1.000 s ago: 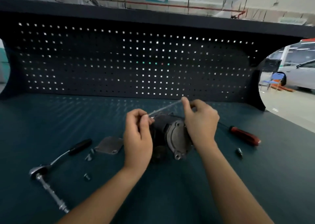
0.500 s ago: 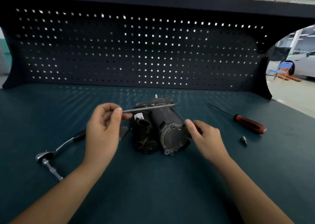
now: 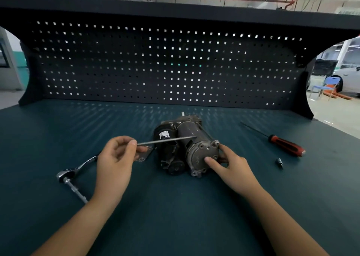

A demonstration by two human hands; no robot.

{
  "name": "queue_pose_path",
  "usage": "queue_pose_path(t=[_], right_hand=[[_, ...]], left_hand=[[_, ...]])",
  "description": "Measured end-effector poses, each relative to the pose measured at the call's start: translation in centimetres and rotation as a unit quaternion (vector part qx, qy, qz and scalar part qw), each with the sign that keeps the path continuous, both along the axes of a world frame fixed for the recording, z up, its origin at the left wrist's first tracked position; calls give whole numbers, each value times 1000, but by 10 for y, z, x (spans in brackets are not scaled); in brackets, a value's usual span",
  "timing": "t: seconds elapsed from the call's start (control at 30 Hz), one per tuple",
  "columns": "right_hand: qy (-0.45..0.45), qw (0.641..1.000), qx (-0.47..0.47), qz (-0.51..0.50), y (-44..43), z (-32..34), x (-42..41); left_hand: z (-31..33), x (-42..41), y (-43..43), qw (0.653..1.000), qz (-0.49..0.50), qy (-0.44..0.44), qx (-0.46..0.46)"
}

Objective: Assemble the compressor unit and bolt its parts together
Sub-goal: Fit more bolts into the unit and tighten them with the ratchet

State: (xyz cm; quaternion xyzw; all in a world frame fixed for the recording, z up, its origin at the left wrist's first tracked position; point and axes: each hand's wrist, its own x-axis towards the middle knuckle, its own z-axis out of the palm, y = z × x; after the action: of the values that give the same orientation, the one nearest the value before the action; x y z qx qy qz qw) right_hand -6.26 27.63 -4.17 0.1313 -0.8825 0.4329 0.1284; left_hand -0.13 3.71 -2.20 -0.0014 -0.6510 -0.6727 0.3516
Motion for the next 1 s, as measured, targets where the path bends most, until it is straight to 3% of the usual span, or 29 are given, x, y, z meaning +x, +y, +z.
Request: queue_pose_path(t=[0.33, 0.5, 0.73, 0.87, 1.0], right_hand=[[37, 999, -10, -28, -6, 2, -1], [40, 990, -100, -89, -13, 8, -2], [55, 990, -13, -130, -22, 18, -5], [122, 978, 38, -167, -26, 20, -7], [99, 982, 35, -155, -25, 22, -9]], left_hand=[[6, 3, 0, 1000, -8, 7, 27], [10, 7, 4, 999, -16, 25, 17], [13, 13, 10, 999, -1, 18, -38], [19, 16, 7, 999, 20, 36, -25], [22, 19, 3, 999, 21, 45, -14]])
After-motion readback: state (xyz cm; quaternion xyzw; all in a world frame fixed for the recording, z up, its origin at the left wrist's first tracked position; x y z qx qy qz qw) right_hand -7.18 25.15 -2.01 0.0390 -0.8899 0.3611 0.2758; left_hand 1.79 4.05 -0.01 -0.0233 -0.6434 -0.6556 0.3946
